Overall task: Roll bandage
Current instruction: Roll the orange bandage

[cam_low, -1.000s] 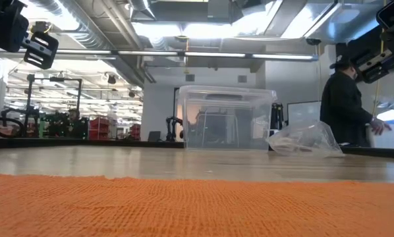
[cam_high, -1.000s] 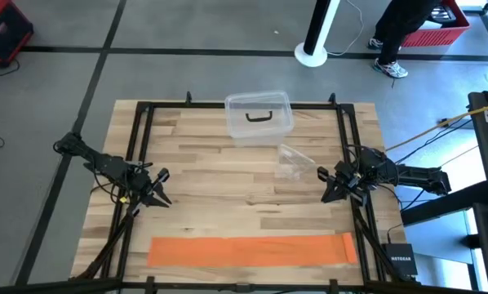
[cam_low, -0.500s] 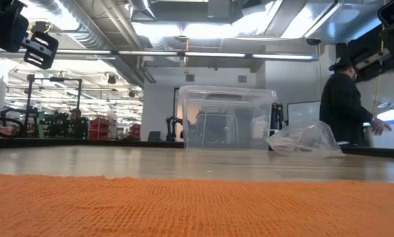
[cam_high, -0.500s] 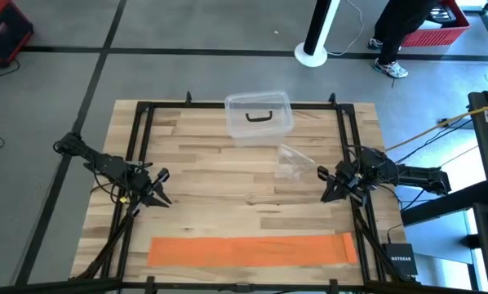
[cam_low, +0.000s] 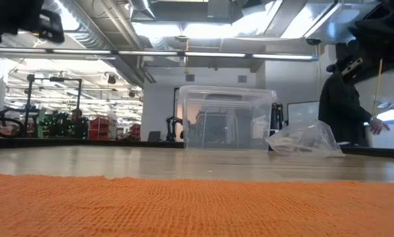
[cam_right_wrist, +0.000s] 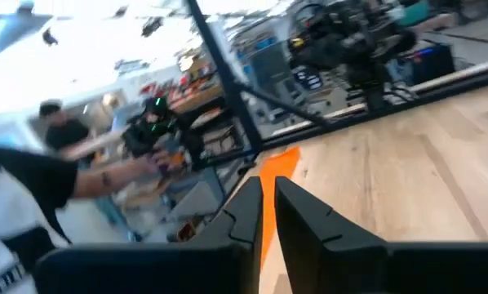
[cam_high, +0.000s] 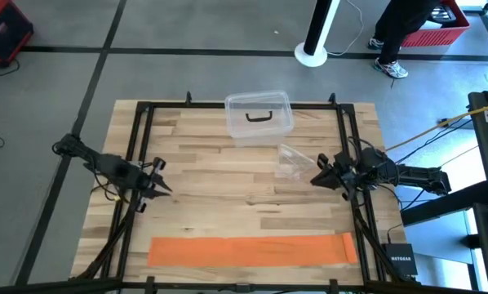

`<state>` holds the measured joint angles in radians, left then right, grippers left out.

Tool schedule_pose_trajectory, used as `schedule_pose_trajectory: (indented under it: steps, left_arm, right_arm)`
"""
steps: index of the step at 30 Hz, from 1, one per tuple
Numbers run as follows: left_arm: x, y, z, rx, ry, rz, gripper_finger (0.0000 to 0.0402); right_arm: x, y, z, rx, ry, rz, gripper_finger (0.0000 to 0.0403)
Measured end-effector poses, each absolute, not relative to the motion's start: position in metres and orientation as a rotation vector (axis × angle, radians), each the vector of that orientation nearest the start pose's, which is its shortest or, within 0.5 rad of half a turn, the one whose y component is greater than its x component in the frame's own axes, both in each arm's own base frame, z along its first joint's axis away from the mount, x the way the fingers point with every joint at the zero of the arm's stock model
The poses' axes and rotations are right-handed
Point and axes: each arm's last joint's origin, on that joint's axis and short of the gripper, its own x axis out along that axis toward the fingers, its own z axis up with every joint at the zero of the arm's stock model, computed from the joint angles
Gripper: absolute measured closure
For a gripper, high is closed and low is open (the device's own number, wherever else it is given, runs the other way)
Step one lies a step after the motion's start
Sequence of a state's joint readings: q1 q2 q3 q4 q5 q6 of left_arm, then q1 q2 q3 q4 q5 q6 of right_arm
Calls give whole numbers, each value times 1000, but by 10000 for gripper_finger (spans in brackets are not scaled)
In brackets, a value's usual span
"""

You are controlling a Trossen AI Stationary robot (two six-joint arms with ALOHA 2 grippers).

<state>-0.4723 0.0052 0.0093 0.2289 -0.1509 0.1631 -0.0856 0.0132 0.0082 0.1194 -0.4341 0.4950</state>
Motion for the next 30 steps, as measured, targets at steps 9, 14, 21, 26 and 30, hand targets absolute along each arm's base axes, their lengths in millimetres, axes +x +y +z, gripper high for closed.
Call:
schedule_pose_trajectory:
  steps: [9,14,21,26,30]
  left_arm:
    - [83,-32,204,109,-411,-163,355]
    - [83,-25,207,16,-419,-24,355]
    - [87,-18,211,-52,-377,111,355]
    - [105,-21,218,-85,-221,125,355]
    - [125,-27,233,-32,-131,137,355]
  right_arm:
    - [97,-6,176,536,-99,35,363]
    - [98,-9,169,484,-59,-89,363]
    - [98,-9,183,385,-59,-103,363]
    - [99,-6,217,355,-65,17,363]
    - [101,-3,249,356,9,101,363]
